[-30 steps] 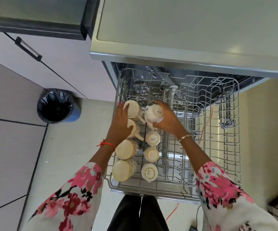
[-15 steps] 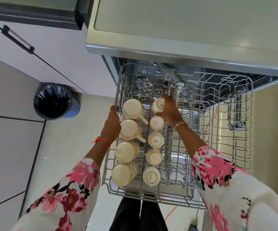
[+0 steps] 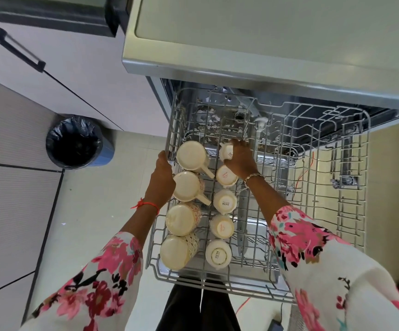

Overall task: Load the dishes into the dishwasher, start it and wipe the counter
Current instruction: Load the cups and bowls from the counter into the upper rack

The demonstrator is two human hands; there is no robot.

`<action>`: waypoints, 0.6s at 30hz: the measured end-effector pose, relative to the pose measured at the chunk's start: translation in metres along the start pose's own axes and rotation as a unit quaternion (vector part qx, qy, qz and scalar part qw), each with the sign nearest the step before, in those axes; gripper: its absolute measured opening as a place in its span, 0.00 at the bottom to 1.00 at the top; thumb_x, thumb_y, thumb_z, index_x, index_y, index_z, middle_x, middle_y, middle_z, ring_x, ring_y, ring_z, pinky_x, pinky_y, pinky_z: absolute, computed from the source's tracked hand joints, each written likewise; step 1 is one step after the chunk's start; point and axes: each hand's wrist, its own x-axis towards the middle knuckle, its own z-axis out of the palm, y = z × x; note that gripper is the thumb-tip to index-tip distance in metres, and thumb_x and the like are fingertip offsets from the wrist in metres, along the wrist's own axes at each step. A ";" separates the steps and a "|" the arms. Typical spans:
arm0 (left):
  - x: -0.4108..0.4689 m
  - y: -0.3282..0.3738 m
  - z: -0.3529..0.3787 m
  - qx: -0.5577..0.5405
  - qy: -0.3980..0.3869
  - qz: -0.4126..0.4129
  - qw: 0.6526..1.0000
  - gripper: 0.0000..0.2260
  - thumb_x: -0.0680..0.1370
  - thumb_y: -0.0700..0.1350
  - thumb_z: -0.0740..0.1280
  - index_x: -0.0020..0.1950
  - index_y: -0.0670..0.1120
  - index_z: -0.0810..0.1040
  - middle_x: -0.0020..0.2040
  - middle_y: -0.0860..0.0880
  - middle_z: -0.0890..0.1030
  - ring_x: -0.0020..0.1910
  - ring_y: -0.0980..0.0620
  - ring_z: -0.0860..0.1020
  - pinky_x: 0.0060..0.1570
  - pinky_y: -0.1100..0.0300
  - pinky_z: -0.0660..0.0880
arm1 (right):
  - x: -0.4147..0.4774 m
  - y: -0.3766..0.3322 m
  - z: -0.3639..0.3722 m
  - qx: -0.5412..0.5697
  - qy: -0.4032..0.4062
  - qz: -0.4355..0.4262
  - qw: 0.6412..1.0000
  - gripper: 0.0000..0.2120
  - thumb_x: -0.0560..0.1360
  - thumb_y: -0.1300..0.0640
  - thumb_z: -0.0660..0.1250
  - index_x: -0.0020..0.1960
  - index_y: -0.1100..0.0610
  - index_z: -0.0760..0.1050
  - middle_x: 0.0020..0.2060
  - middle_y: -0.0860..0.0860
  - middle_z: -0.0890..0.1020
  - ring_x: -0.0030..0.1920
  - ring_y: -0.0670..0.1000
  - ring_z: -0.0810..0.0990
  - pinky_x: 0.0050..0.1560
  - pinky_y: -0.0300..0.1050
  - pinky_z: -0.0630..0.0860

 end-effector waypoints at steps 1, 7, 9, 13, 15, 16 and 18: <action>0.000 -0.001 0.000 -0.002 0.001 0.001 1.000 0.28 0.75 0.30 0.60 0.72 0.42 0.55 0.67 0.37 0.69 0.62 0.39 0.73 0.57 0.50 0.72 | 0.000 0.000 0.000 0.000 0.000 0.001 1.000 0.32 0.70 0.62 0.70 0.70 0.63 0.63 0.66 0.63 0.67 0.66 0.62 0.66 0.60 0.51 0.69; 0.001 -0.002 0.001 -0.013 0.002 0.001 1.000 0.28 0.76 0.29 0.59 0.73 0.43 0.54 0.68 0.37 0.68 0.63 0.39 0.72 0.60 0.49 0.70 | 0.001 0.001 -0.002 -0.025 -0.013 0.007 1.000 0.32 0.70 0.59 0.70 0.71 0.61 0.61 0.67 0.62 0.67 0.67 0.62 0.65 0.60 0.55 0.72; 0.001 -0.003 0.001 -0.011 0.004 0.003 1.000 0.29 0.75 0.29 0.60 0.73 0.42 0.54 0.68 0.37 0.68 0.64 0.39 0.71 0.60 0.49 0.70 | 0.002 0.001 -0.001 -0.035 -0.015 0.016 0.999 0.32 0.71 0.58 0.69 0.71 0.60 0.61 0.67 0.62 0.67 0.68 0.62 0.65 0.59 0.56 0.72; 0.002 -0.005 0.001 -0.003 0.003 0.016 1.000 0.29 0.75 0.29 0.60 0.73 0.41 0.54 0.68 0.37 0.68 0.63 0.39 0.72 0.60 0.49 0.71 | 0.003 0.001 -0.002 -0.028 -0.022 0.040 0.999 0.34 0.70 0.55 0.71 0.72 0.60 0.60 0.66 0.61 0.68 0.68 0.62 0.64 0.60 0.56 0.71; 0.002 -0.004 0.002 -0.004 0.002 0.018 1.000 0.28 0.75 0.29 0.60 0.73 0.41 0.54 0.68 0.37 0.68 0.63 0.39 0.72 0.60 0.48 0.71 | 0.004 0.001 -0.002 -0.019 -0.022 0.051 0.998 0.36 0.70 0.55 0.72 0.73 0.60 0.59 0.68 0.61 0.67 0.70 0.61 0.62 0.64 0.56 0.68; 0.002 -0.004 0.002 -0.004 0.002 0.020 1.000 0.28 0.75 0.29 0.60 0.72 0.41 0.54 0.68 0.37 0.67 0.64 0.39 0.71 0.61 0.48 0.71 | 0.004 0.001 -0.002 -0.016 -0.024 0.053 0.998 0.37 0.70 0.54 0.72 0.73 0.60 0.59 0.68 0.61 0.66 0.70 0.61 0.61 0.66 0.57 0.67; 0.002 -0.004 0.002 -0.003 0.001 0.024 1.000 0.29 0.74 0.28 0.60 0.72 0.40 0.54 0.69 0.36 0.67 0.65 0.39 0.70 0.62 0.47 0.70 | 0.003 0.002 -0.001 -0.013 -0.029 0.052 0.998 0.37 0.70 0.55 0.72 0.73 0.60 0.58 0.69 0.61 0.66 0.70 0.61 0.61 0.66 0.57 0.66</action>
